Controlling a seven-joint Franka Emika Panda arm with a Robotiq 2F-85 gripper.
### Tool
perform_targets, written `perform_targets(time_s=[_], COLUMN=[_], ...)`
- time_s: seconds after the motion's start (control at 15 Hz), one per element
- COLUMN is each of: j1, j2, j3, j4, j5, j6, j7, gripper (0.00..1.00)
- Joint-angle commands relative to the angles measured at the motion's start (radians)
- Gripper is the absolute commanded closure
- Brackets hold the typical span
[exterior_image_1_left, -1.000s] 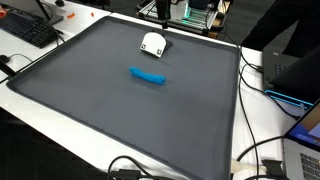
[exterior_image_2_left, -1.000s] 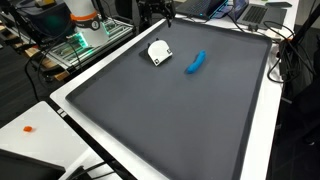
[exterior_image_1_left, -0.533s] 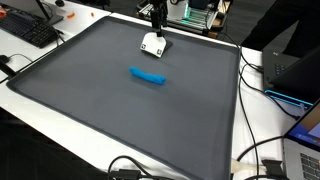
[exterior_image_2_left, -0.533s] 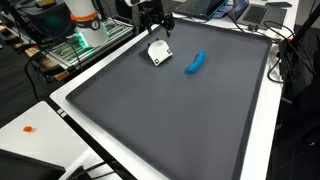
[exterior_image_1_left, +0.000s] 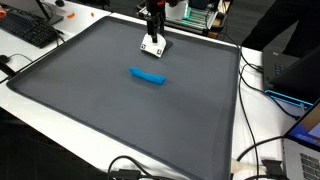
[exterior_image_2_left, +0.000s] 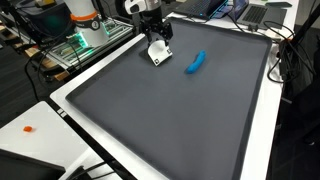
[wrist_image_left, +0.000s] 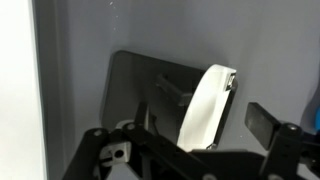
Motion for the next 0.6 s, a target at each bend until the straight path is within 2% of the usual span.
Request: perform_targets(time_s=[0.0,0.07,0.13,0.53], j1=[0.023,0.023,0.025,0.027], j2=[0.017,0.019,0.021,0.024], j3=[-0.025,-0.028,-0.031,-0.042], j4=[-0.012,-0.013,-0.014,-0.013], j5=[-0.047,-0.067,-0.078,-0.151], j6=[0.046,0.055,0.061,0.074], j7=[0.07,0.091,0.106,0.179], gripper=[0.21,0.34,0.35,0.81])
